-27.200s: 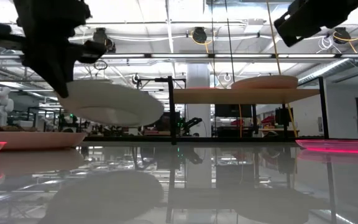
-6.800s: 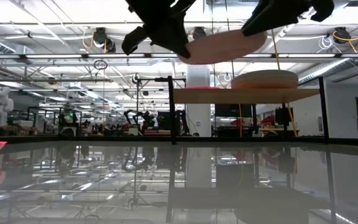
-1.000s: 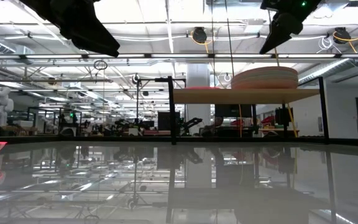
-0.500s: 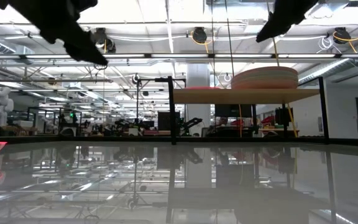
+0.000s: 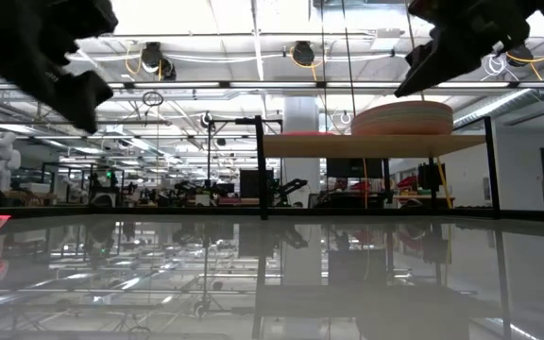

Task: Place and stack plates onto a shelf
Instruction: Stack the orange plate on top of the pink plate on the shelf

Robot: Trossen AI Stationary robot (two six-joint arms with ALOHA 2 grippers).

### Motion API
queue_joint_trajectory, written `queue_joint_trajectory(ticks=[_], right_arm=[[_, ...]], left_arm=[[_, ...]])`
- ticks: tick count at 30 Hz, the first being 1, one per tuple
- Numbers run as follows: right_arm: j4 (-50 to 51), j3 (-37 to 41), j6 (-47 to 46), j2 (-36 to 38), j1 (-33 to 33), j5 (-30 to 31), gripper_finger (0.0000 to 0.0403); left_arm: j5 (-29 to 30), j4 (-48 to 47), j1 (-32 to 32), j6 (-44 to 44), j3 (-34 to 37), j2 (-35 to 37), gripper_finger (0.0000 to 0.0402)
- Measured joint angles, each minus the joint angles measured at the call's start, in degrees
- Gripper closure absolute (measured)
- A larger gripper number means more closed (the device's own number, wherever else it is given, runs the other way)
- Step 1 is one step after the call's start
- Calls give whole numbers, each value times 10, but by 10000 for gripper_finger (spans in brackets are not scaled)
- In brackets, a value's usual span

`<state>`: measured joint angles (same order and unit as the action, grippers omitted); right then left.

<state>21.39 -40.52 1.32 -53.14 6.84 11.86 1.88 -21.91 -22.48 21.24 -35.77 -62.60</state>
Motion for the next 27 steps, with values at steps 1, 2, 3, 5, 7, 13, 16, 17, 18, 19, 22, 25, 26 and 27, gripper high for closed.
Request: queue_joint_trajectory(ticks=[1, 2, 3, 5, 7, 13, 16, 17, 18, 19, 22, 25, 26, 27], right_arm=[[1, 2, 0, 0, 1, 0, 291], [1, 3, -1, 0, 3, 0, 291], [0, 4, -5, 0, 5, 0, 291], [-2, 4, -8, 0, 9, 0, 291], [-2, 4, -8, 0, 13, 0, 291], [-2, 4, -19, 0, 22, 0, 291], [-2, 4, -22, 0, 25, 0, 291], [-2, 4, -22, 0, 27, 0, 291], [-2, 4, -22, 0, 27, 0, 291], [-2, 4, -22, 0, 27, 0, 291], [-2, 4, -22, 0, 27, 0, 291], [-2, 4, -22, 0, 27, 0, 291], [-2, 4, -22, 0, 27, 0, 291], [-2, 4, -22, 0, 27, 0, 291]], left_arm=[[-10, -6, -6, 3, 0, -9, 126], [-18, -8, -10, 5, 0, -21, 126], [-25, -8, -14, 9, 0, -37, 126], [-41, -20, -20, 21, 0, -70, 126], [-57, -24, -24, 34, 1, -102, 126], [-96, -20, -28, 45, 1, -162, 126], [-115, -16, -28, 46, 1, -171, 126], [-117, -17, -28, 46, 0, -172, 126], [-120, -19, -28, 47, 0, -172, 126], [-121, -17, -28, 48, 0, -171, 126], [-122, -17, -28, 48, 0, -172, 128], [-123, -21, -28, 48, 0, -172, 147], [-124, -21, -28, 48, 0, -172, 156], [-124, -21, -28, 48, 0, -171, 166]])
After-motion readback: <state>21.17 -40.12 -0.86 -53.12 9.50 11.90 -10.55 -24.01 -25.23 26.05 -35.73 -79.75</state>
